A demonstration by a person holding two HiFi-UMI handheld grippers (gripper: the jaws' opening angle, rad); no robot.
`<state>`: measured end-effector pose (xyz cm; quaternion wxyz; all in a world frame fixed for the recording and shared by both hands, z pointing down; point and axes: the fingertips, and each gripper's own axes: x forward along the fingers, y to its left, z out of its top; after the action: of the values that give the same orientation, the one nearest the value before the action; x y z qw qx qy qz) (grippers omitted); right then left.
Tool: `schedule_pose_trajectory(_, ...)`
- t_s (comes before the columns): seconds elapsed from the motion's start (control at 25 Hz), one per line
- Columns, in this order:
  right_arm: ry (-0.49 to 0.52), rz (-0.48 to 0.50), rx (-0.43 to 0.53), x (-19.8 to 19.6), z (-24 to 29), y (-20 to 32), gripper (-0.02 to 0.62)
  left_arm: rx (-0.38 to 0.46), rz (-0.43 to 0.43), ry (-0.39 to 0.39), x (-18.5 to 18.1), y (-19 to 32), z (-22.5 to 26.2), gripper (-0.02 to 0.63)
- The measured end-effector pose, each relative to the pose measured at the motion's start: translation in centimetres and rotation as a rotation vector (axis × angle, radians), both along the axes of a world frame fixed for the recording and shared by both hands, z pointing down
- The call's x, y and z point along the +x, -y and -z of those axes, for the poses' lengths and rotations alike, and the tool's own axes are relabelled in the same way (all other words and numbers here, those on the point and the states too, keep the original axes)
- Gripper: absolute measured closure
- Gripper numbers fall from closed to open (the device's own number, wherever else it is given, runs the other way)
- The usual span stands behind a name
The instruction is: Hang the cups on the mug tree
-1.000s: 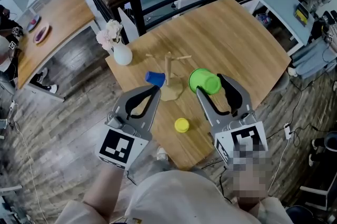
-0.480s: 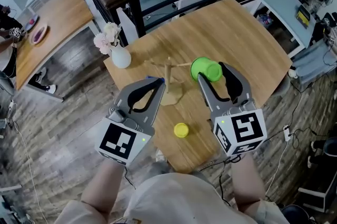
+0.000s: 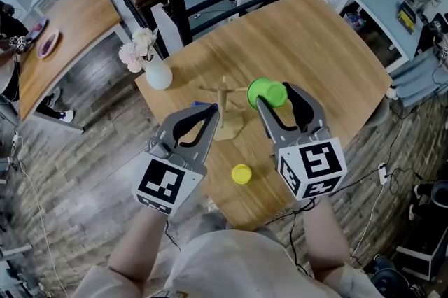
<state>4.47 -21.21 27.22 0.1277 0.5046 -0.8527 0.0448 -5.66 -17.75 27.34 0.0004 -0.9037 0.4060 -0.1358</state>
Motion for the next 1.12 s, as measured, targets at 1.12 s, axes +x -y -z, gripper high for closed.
schedule_pose_trajectory(1.12,-0.092,0.012,-0.125,-1.5,-5.4,2.0,0.350,-0.142,0.029,0.063,-1.8,-0.5,-7.1,0.603)
